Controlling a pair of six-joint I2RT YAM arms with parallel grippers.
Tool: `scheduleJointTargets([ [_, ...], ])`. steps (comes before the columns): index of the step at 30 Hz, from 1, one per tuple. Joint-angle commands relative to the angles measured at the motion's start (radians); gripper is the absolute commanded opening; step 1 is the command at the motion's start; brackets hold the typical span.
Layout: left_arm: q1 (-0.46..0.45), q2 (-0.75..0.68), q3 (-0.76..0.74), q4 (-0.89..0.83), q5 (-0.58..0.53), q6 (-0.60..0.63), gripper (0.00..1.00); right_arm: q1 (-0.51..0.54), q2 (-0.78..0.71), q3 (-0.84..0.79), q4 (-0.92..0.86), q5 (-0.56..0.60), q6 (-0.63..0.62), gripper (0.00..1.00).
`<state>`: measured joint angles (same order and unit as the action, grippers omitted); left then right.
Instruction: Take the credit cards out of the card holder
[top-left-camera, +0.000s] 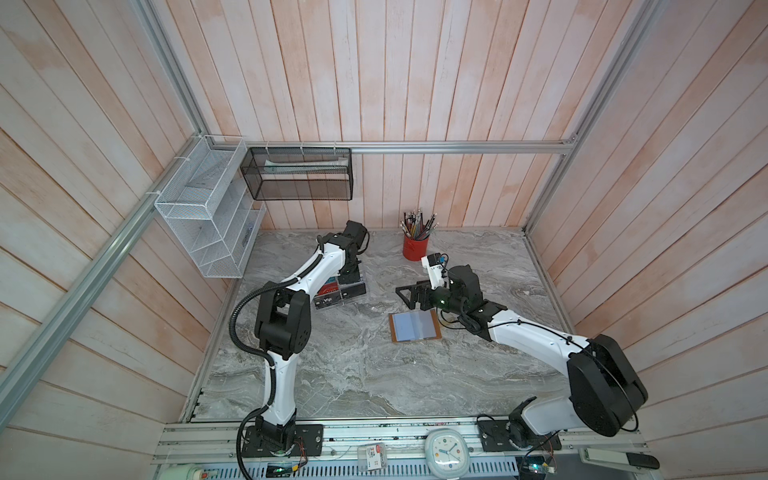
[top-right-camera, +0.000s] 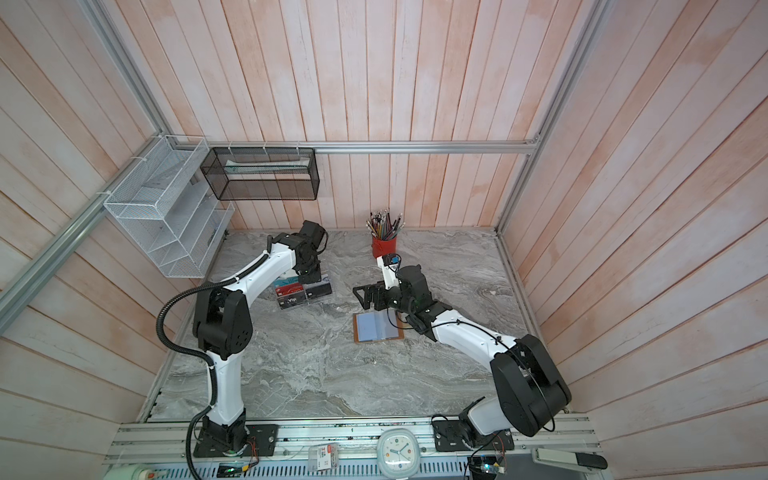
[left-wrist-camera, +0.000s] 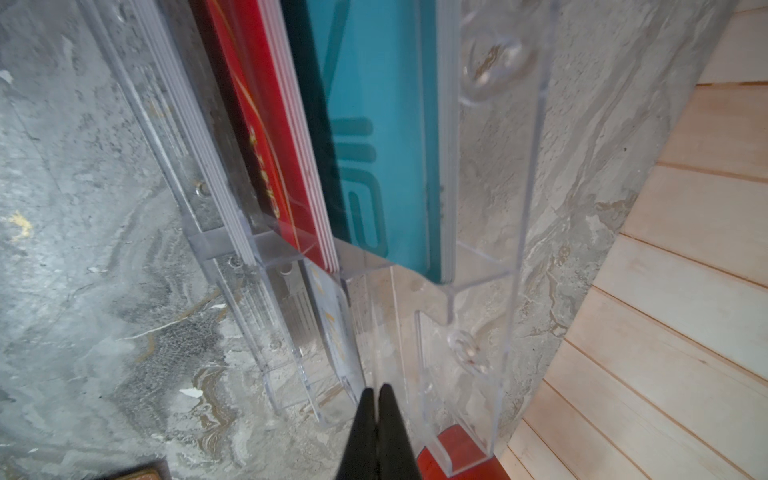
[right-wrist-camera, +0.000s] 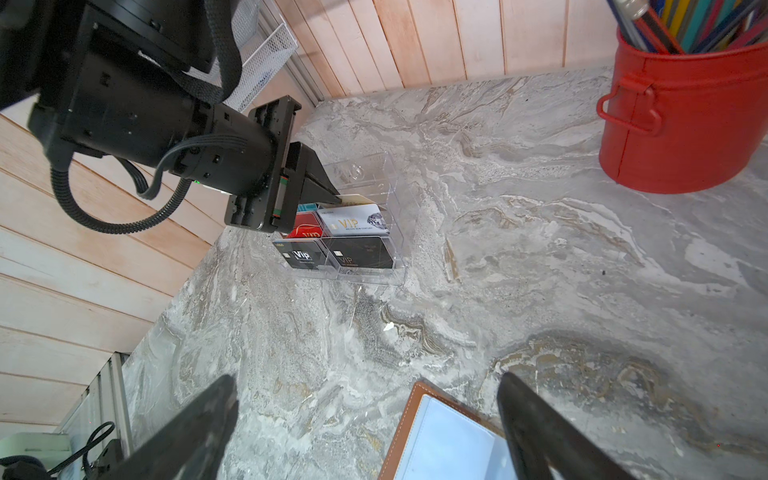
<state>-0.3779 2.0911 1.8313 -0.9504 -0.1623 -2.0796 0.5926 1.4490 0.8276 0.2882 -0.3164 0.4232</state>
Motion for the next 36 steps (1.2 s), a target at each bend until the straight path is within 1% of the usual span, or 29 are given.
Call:
scheduleJointTargets([
  [1, 0.010, 0.027, 0.043, 0.002, -0.037, -0.300, 0.00, -0.007, -0.019, -0.018, 0.020, -0.021, 0.005, 0.98],
  [9, 0.014, 0.043, 0.071, -0.016, -0.047, -0.306, 0.03, -0.016, -0.017, -0.024, 0.030, -0.031, 0.005, 0.98],
  [19, 0.021, 0.027, 0.062, -0.011, -0.059, -0.299, 0.06, -0.020, -0.011, -0.025, 0.045, -0.054, 0.014, 0.98],
  [27, 0.029, 0.032, 0.079, -0.015, -0.066, -0.280, 0.10, -0.022, -0.040, -0.041, 0.039, -0.041, 0.010, 0.98],
  [29, 0.032, 0.033, 0.083, -0.012, -0.068, -0.277, 0.12, -0.023, -0.044, -0.044, 0.038, -0.042, 0.009, 0.98],
  [36, 0.031, 0.038, 0.096, -0.003, -0.073, -0.263, 0.13, -0.025, -0.044, -0.038, 0.033, -0.049, 0.005, 0.98],
])
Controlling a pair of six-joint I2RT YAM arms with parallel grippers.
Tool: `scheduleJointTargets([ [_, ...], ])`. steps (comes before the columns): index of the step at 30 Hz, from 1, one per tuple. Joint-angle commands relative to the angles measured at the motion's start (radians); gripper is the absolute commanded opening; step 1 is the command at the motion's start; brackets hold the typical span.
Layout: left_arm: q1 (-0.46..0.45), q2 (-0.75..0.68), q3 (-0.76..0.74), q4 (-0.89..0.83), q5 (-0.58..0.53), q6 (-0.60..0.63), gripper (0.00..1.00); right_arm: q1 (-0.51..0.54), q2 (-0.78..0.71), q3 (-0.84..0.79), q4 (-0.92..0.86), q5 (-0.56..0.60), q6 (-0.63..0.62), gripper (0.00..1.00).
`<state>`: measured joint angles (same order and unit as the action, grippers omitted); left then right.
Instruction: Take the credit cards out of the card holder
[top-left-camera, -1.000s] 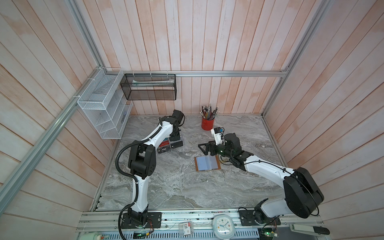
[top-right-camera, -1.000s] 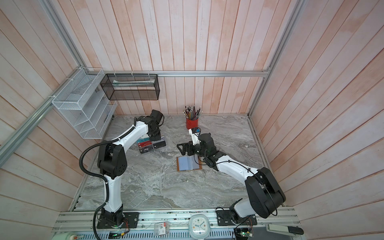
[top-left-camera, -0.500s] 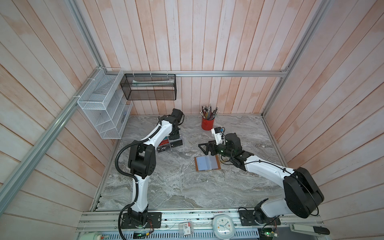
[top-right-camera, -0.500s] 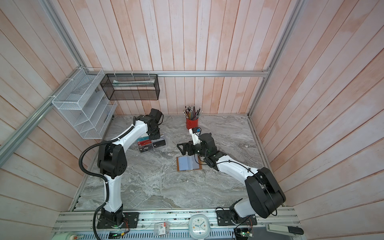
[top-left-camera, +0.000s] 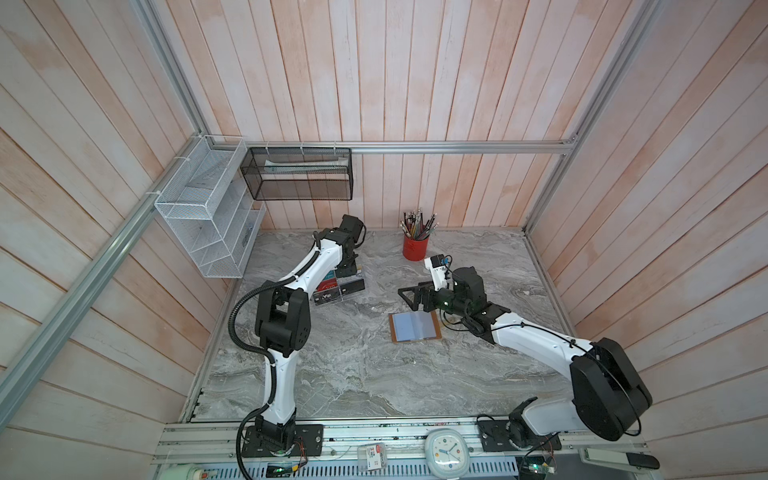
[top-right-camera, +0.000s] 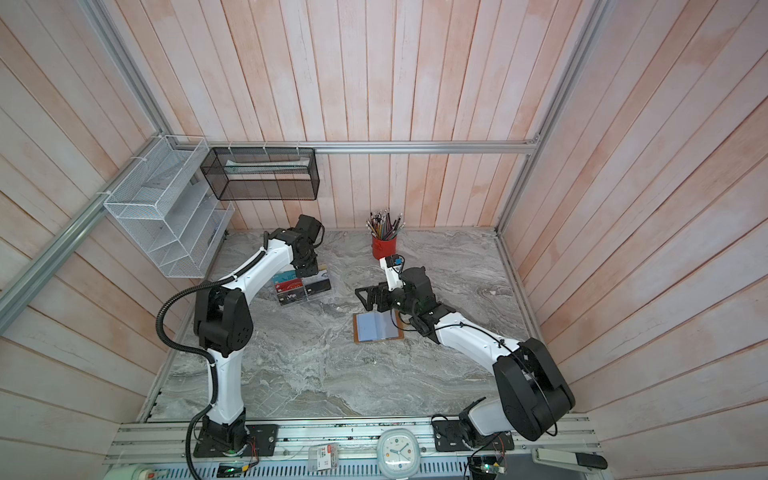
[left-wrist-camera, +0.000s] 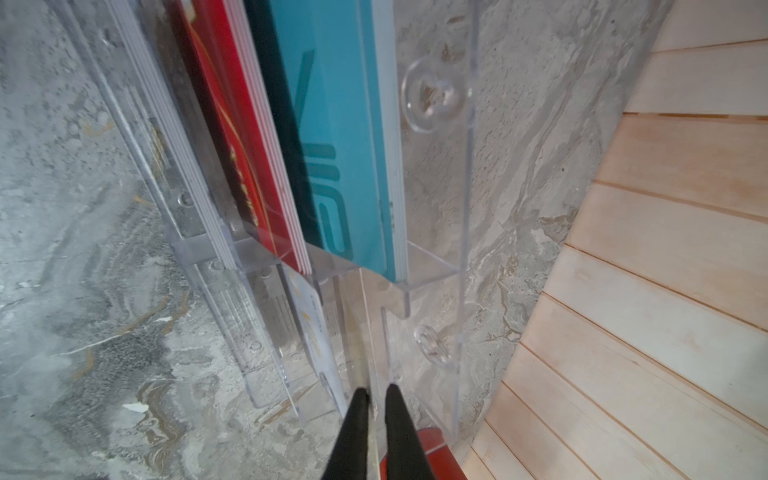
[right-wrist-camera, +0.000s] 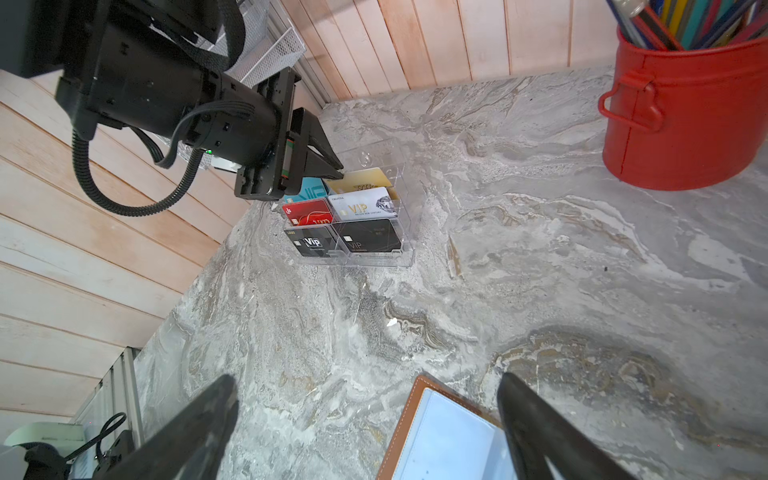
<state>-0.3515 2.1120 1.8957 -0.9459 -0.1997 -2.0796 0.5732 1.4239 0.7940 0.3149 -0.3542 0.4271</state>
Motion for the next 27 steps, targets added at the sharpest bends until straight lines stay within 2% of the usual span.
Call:
scheduleJointTargets([
  [1, 0.006, 0.018, 0.035, -0.008, -0.038, -0.260, 0.13, -0.006, -0.019, -0.004, 0.007, -0.011, 0.001, 0.98],
  [11, 0.005, 0.005, 0.047, 0.019, -0.070, -0.211, 0.14, -0.009, 0.008, 0.024, -0.014, -0.011, -0.008, 0.98],
  [20, 0.014, -0.087, 0.026, 0.079, -0.135, -0.074, 0.18, -0.022, 0.092, 0.116, -0.030, -0.054, -0.002, 0.98],
  [25, 0.021, -0.213, -0.096, 0.186, -0.165, 0.033, 0.22, -0.023, 0.174, 0.206, -0.050, -0.102, -0.001, 0.98],
  [27, 0.024, -0.283, -0.179, 0.248, -0.171, 0.076, 0.28, -0.023, 0.216, 0.246, -0.053, -0.139, 0.001, 0.98],
])
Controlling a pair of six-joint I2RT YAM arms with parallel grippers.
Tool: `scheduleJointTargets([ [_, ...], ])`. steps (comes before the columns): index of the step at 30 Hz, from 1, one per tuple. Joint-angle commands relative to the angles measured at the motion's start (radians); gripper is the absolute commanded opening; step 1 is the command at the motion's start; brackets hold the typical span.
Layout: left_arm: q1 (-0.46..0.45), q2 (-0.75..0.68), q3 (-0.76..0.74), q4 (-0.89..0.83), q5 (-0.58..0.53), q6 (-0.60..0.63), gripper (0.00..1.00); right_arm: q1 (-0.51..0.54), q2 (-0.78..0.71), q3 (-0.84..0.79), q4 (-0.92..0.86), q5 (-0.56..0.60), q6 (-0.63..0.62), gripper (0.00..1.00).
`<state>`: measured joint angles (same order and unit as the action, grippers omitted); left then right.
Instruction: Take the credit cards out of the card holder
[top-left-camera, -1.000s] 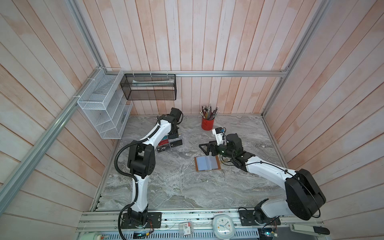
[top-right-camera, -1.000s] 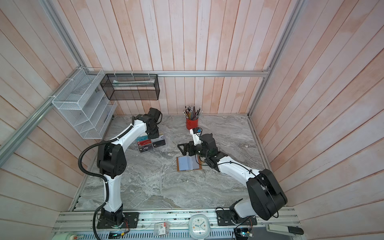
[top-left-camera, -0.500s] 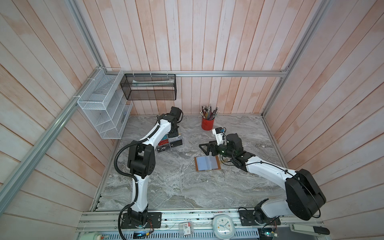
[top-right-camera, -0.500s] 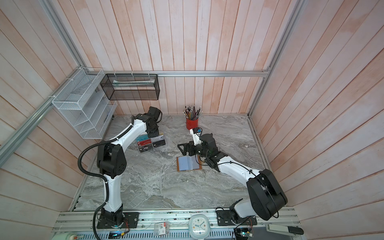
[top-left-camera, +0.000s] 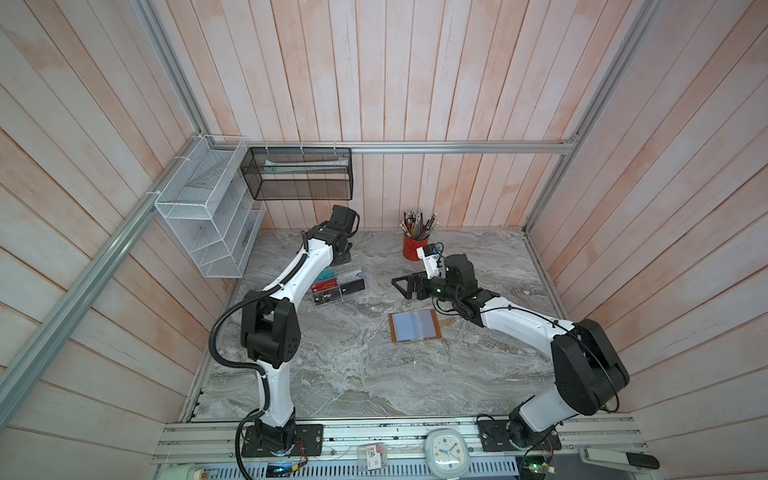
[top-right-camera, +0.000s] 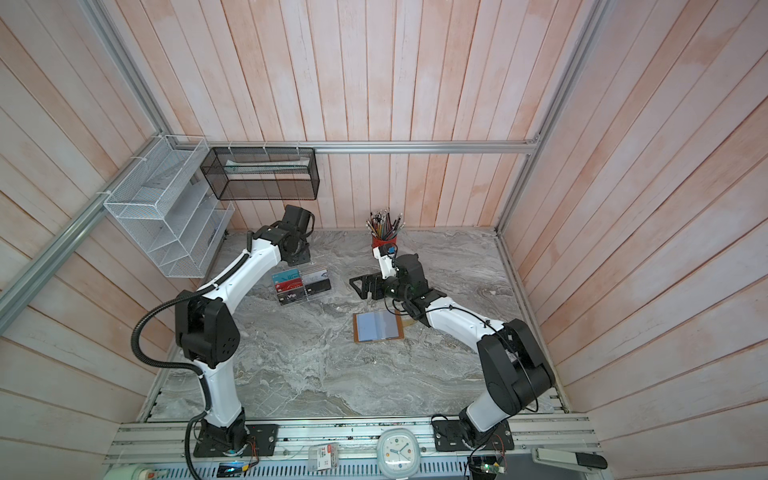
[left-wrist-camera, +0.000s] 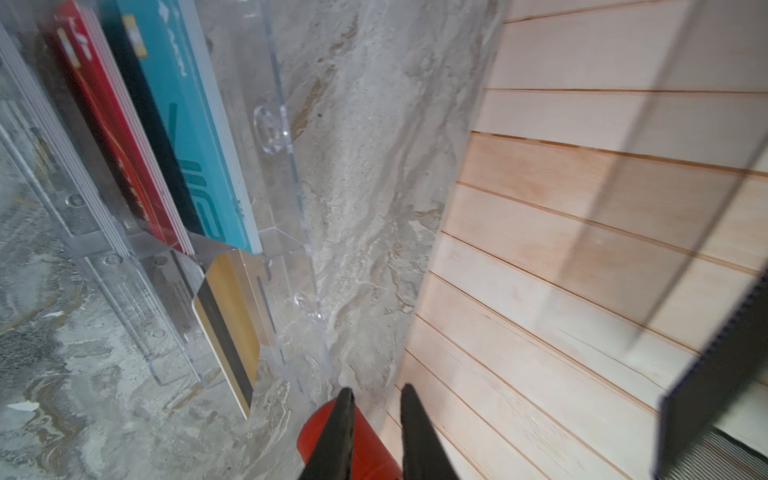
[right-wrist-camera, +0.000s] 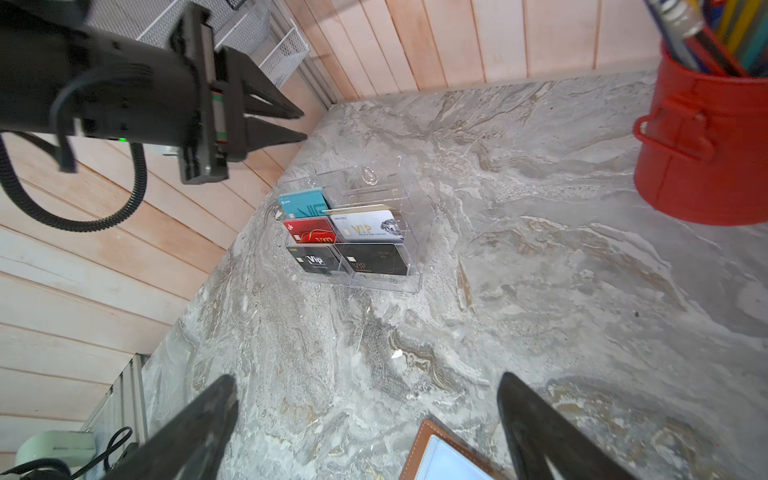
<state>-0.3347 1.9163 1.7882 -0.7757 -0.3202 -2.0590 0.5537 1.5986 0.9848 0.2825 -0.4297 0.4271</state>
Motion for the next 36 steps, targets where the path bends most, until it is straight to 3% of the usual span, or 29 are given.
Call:
scheduleJointTargets([
  [1, 0.012, -0.126, -0.119, 0.120, -0.047, 0.082, 0.32, -0.004, 0.068, 0.080, -0.022, -0.086, 0.004, 0.98],
  [3, 0.017, -0.203, -0.205, 0.199, -0.040, 0.156, 0.38, -0.004, 0.119, 0.129, -0.025, -0.136, 0.009, 0.98],
  [7, 0.033, -0.348, -0.331, 0.258, -0.035, 0.333, 0.68, 0.000, 0.239, 0.228, -0.009, -0.259, 0.051, 0.98],
  [9, 0.045, -0.434, -0.422, 0.284, -0.020, 0.403, 0.76, 0.004, 0.292, 0.269, -0.001, -0.291, 0.069, 0.98],
  [11, 0.060, -0.530, -0.532, 0.337, -0.003, 0.471, 1.00, 0.016, 0.338, 0.313, -0.010, -0.313, 0.071, 0.98],
  [18, 0.080, -0.831, -0.834, 0.488, 0.044, 0.762, 1.00, 0.078, 0.485, 0.455, -0.006, -0.353, 0.091, 0.98],
  [22, 0.094, -0.935, -0.982, 0.688, 0.205, 0.950, 1.00, 0.094, 0.577, 0.558, -0.010, -0.367, 0.118, 0.98],
  [28, 0.121, -0.953, -1.080, 0.714, 0.369, 0.992, 1.00, 0.101, 0.672, 0.696, -0.048, -0.350, 0.122, 0.98],
  [36, 0.157, -0.982, -1.179, 0.784, 0.417, 0.973, 1.00, 0.104, 0.770, 0.834, -0.099, -0.348, 0.128, 0.98],
])
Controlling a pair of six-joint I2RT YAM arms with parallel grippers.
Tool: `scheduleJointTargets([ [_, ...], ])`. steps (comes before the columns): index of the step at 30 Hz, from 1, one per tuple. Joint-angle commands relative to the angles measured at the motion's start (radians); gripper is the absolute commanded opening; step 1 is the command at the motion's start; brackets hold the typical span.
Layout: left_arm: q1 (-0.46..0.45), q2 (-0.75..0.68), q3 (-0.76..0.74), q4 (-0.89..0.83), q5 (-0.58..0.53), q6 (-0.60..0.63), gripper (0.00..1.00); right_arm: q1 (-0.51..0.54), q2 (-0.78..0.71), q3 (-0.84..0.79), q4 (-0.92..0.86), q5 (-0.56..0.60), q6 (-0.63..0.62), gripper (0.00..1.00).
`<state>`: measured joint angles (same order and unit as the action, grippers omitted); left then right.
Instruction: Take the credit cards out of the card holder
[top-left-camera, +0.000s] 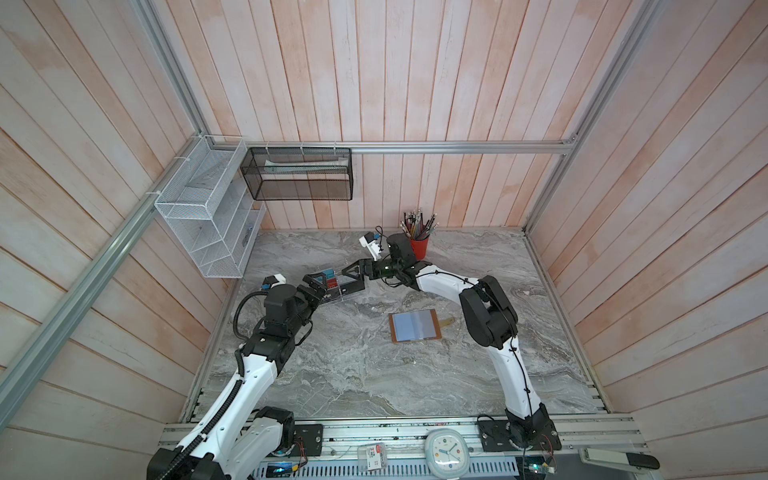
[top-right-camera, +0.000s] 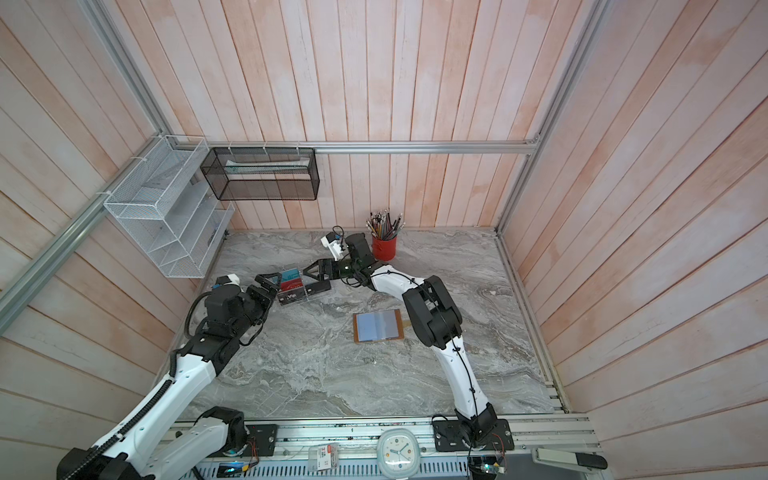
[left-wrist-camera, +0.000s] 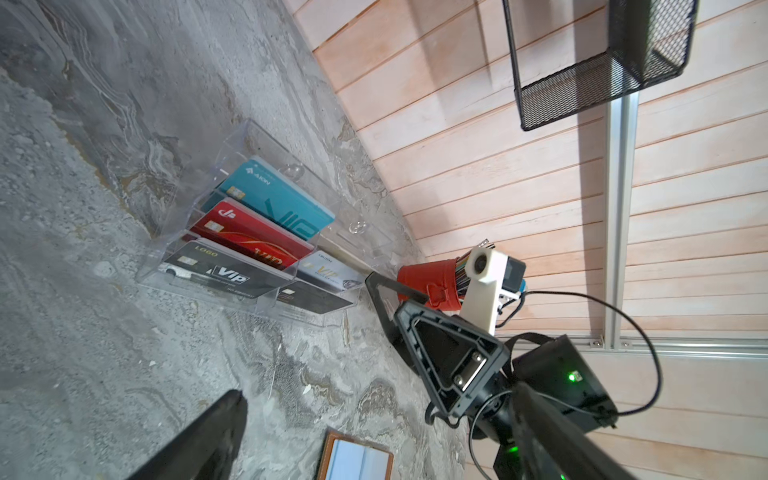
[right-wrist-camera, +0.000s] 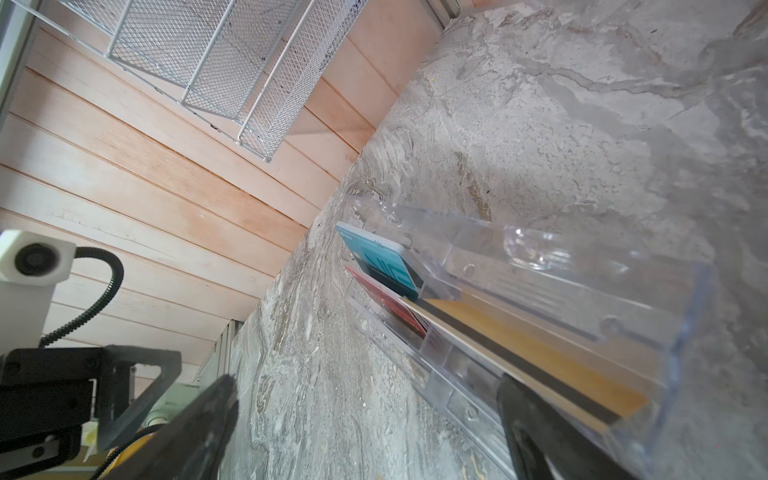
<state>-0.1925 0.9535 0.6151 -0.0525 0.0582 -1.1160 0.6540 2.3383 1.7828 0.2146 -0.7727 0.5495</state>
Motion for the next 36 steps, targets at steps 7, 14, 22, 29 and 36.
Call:
scheduleJointTargets([
  [7, 0.050, -0.004, -0.040, 0.091, 0.080, 0.012, 1.00, 0.003, 0.082, 0.109, -0.039, -0.010, 0.014, 0.98],
  [14, 0.070, 0.025, -0.066, 0.117, 0.112, -0.003, 1.00, 0.003, 0.120, 0.172, -0.059, -0.010, 0.017, 0.98],
  [22, 0.095, 0.045, -0.079, 0.142, 0.155, -0.004, 1.00, 0.003, 0.136, 0.218, -0.081, -0.016, 0.014, 0.98],
  [29, 0.100, 0.036, -0.079, 0.142, 0.164, 0.021, 1.00, 0.008, 0.096, 0.193, -0.088, -0.017, 0.001, 0.98],
  [36, 0.101, 0.008, -0.054, 0.108, 0.156, 0.155, 1.00, 0.009, -0.012, 0.099, -0.100, 0.005, -0.035, 0.98],
])
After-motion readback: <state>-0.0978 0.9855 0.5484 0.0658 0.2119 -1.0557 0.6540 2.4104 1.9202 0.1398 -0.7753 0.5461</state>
